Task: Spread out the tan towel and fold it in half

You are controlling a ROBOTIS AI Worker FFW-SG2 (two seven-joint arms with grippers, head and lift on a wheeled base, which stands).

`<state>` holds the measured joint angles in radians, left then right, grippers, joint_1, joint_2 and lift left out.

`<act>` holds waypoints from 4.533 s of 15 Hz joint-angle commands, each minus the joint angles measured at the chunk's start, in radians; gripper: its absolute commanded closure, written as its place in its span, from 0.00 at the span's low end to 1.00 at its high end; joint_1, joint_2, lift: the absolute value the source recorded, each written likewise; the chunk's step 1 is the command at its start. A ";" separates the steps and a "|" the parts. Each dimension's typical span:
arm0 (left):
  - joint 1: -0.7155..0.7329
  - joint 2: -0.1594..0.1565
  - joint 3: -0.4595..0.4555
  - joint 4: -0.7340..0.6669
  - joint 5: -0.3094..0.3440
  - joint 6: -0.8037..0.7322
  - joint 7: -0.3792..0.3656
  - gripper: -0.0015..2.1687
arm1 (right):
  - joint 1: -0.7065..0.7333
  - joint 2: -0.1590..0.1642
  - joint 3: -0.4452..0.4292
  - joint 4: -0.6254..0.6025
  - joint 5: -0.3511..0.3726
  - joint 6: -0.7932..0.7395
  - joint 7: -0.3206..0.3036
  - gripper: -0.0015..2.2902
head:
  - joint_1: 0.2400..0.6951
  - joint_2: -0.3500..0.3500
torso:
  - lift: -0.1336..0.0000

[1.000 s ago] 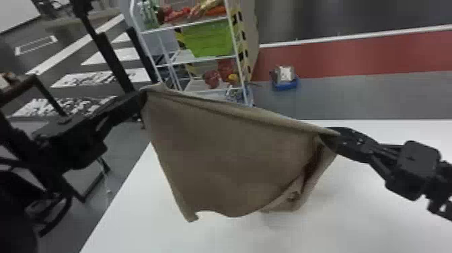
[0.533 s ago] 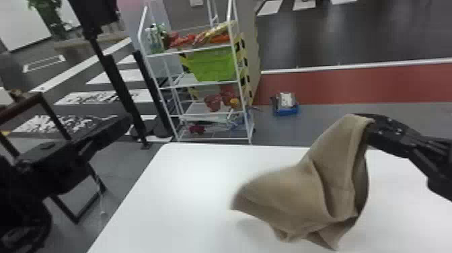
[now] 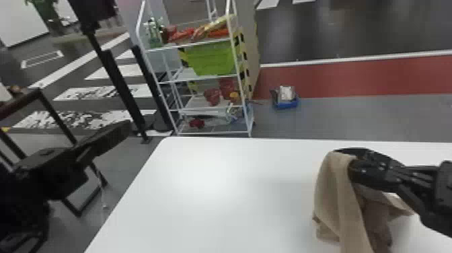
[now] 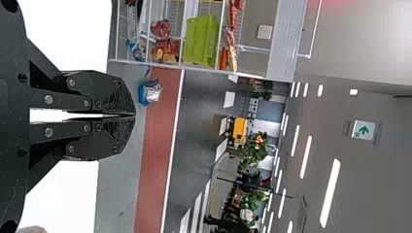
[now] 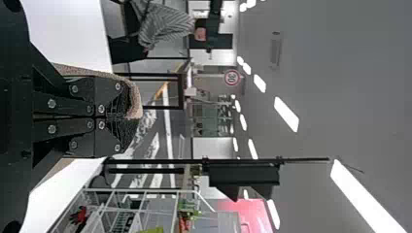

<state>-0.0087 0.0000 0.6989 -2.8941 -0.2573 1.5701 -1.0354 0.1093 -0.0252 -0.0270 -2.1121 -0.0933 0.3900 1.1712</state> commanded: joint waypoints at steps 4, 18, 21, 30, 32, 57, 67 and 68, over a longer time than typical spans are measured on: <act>0.056 -0.003 -0.007 0.007 0.040 0.001 -0.022 0.50 | -0.071 0.026 0.021 0.018 -0.157 0.024 -0.117 0.99 | 0.80 1.00 | 0.07; 0.323 -0.003 -0.440 0.312 0.119 -0.497 0.140 0.14 | -0.135 0.026 -0.137 0.311 -0.210 -0.111 -0.068 0.99 | 0.98 0.86 | 0.07; 0.300 -0.003 -0.601 0.415 0.003 -0.635 0.205 0.14 | -0.174 0.026 -0.205 0.438 -0.152 -0.121 -0.074 0.99 | 1.00 0.69 | 0.07; 0.331 -0.003 -0.688 0.466 -0.088 -0.663 0.107 0.14 | -0.220 0.026 -0.014 0.474 -0.152 -0.068 -0.137 0.99 | 1.00 0.53 | 0.07; 0.340 -0.003 -0.682 0.443 -0.088 -0.663 0.098 0.14 | -0.270 0.026 0.081 0.451 -0.166 0.017 -0.148 0.99 | 1.00 0.59 | 0.07; 0.414 -0.003 -1.101 0.440 -0.148 -0.476 0.706 0.14 | -0.444 0.026 0.298 0.454 -0.031 0.140 -0.189 0.99 | 1.00 0.78 | 0.07; 0.362 -0.003 -1.219 0.515 -0.189 -0.426 0.977 0.15 | -0.435 0.026 0.306 0.454 -0.016 0.131 -0.188 0.99 | 1.00 0.76 | 0.07; 0.360 -0.003 -1.214 0.521 -0.189 -0.426 0.983 0.15 | -0.435 0.026 0.306 0.454 -0.014 0.131 -0.188 0.99 | 1.00 0.77 | 0.07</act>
<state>0.3561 0.0000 -0.5177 -2.3829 -0.4443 1.1447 -0.0539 -0.3257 0.0000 0.2791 -1.6582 -0.1095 0.5190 0.9831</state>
